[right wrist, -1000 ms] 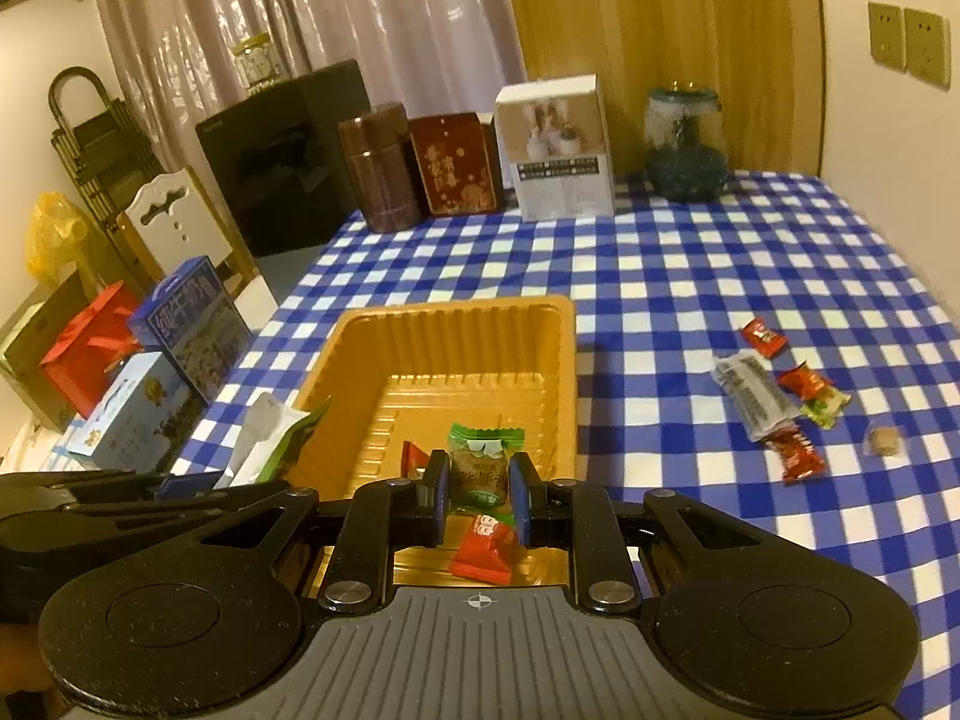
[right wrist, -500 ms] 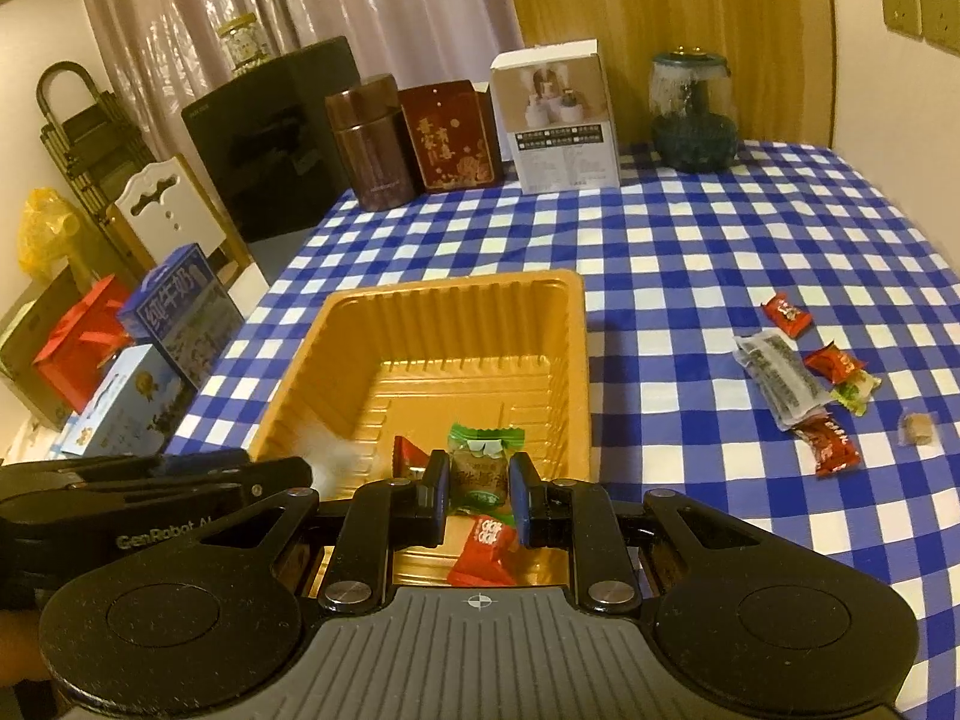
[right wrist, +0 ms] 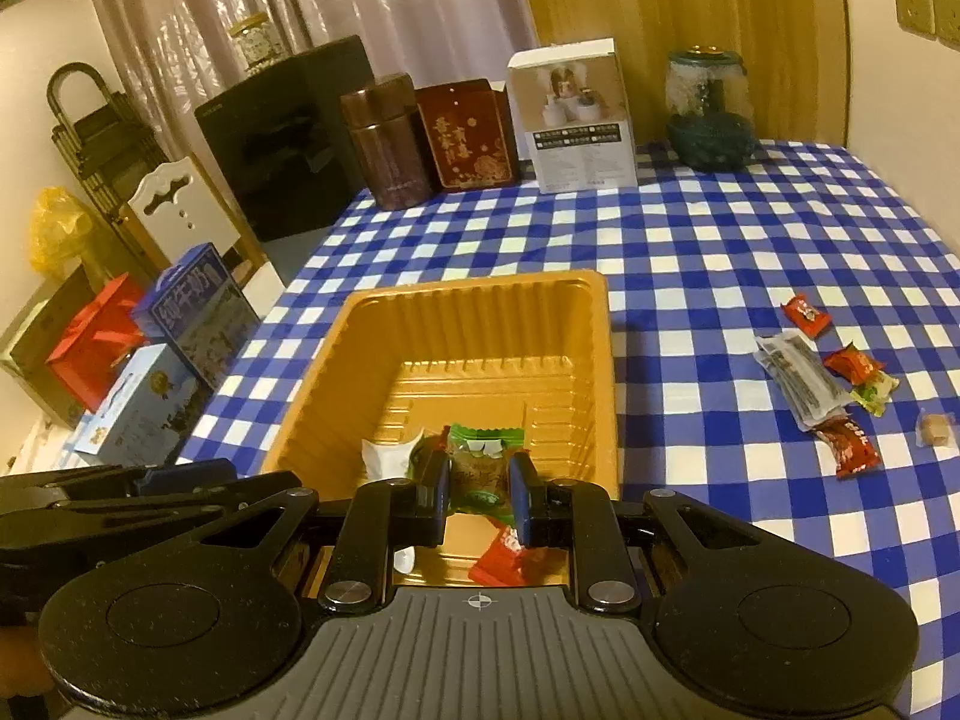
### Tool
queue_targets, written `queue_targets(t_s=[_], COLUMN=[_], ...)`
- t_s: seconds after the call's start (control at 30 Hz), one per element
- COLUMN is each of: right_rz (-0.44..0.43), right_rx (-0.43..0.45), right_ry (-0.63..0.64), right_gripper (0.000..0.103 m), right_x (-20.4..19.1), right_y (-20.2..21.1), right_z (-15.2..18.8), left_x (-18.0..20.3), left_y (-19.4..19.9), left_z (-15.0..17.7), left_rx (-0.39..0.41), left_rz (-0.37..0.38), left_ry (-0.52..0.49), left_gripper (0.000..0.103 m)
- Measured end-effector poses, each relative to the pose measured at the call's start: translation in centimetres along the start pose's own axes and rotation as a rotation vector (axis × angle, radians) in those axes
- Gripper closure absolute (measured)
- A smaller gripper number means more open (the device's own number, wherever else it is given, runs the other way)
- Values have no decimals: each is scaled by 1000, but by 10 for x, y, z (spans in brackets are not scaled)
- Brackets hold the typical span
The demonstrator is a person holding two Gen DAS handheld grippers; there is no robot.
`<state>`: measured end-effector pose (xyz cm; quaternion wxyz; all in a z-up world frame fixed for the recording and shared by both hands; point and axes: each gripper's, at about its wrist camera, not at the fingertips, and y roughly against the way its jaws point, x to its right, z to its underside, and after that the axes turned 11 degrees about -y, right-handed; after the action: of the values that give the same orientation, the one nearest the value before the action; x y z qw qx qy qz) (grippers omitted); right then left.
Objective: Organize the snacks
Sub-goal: 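Open the left tool to drop the white bag while the right tool releases the green cake, then move both open tools back toward the snack pile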
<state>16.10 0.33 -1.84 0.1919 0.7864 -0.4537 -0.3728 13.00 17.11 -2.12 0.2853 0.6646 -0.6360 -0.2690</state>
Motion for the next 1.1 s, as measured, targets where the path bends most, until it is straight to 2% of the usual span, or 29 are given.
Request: queue_targets(t_s=[0.27,0.3,0.33,0.4,0.5,0.73,0.9,1.03,1.1], right_rz=[-49,-56,-58,-67,-69,-2,50,98,116], right_rx=[21,28,35,56,70,69,60,59,60], right_ry=[23,22,20,6,-11,-67,-96,-103,-113], right_gripper=[81,79,75,43,43,43,43,43,43], right_x=[-10,-11,-11,-9,-6,16,29,37,42], right_y=[0,0,1,4,7,18,32,44,50], right_z=[-2,-3,-3,-3,-4,-1,6,10,11], left_x=[-4,-5,-5,-6,-7,-5,3,13,19], left_y=[2,2,2,3,4,8,13,19,22], left_z=[1,2,2,3,5,7,7,6,7], left_rx=[-3,-4,-3,-2,-4,3,15,34,45], left_rz=[-9,-10,-12,-15,-20,-24,-27,-31,-43], left_ry=[5,5,6,8,10,4,-8,-22,-32], left_gripper=[57,57,56,53,53,47,35,31,26])
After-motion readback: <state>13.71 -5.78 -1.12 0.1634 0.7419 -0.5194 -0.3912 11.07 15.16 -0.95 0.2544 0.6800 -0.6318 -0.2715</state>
